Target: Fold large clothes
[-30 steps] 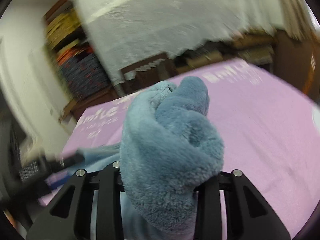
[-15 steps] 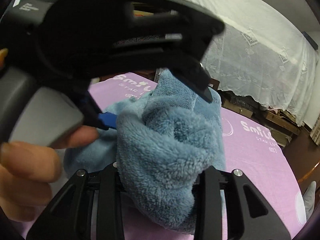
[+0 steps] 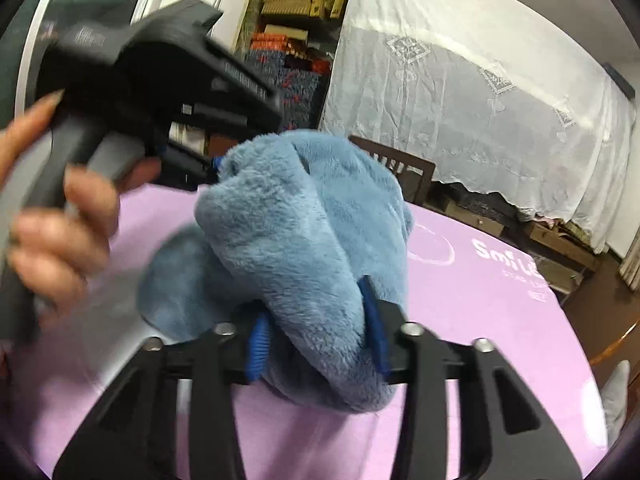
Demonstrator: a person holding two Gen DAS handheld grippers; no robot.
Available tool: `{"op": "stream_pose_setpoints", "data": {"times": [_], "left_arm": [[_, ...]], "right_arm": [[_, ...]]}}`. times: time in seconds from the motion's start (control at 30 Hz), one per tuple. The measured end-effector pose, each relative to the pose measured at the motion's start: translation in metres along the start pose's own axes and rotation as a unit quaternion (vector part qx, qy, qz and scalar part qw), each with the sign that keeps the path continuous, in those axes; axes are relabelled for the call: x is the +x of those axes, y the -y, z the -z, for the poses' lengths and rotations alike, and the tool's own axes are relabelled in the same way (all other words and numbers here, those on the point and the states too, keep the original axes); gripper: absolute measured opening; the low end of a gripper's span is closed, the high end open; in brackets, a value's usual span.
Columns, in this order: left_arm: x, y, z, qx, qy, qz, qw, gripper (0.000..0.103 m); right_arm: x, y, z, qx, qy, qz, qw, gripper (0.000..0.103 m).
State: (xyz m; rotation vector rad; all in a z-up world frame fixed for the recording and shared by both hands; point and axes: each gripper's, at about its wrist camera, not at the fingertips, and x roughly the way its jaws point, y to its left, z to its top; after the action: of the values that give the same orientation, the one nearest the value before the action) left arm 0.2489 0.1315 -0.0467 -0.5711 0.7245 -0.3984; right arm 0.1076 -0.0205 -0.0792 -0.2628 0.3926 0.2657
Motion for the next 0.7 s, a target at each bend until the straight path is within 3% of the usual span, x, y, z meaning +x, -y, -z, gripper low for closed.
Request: {"op": "stream_pose_setpoints", "data": {"times": [0.1,0.37,0.53,0.6,0.7], "left_arm": [[-0.014,-0.013,-0.005,-0.018,0.01,-0.018,0.9996,0.028],[0.004,-0.046,-0.004,-0.049,-0.037,-0.143,0.9878,0.037],[0.017,-0.043,0.007,0.009,-0.043,-0.254,0.9663,0.068],[0.02,-0.038,0.01,0.033,-0.042,-0.282,0.9579,0.07],[0.022,-0.038,0.012,0.044,-0.042,-0.292,0.9545,0.072]], "right_arm": [[0.0,-0.015,-0.014,-0.015,0.007,-0.014,1.0,0.031],[0.022,-0.053,-0.008,-0.064,-0.019,-0.051,0.996,0.031],[0.037,-0.066,0.002,-0.095,-0.057,-0.073,0.991,0.035],[0.037,-0.068,0.003,-0.092,-0.064,-0.086,0.99,0.04],[0.045,-0.059,0.004,-0.066,-0.088,-0.123,0.986,0.045]]}}
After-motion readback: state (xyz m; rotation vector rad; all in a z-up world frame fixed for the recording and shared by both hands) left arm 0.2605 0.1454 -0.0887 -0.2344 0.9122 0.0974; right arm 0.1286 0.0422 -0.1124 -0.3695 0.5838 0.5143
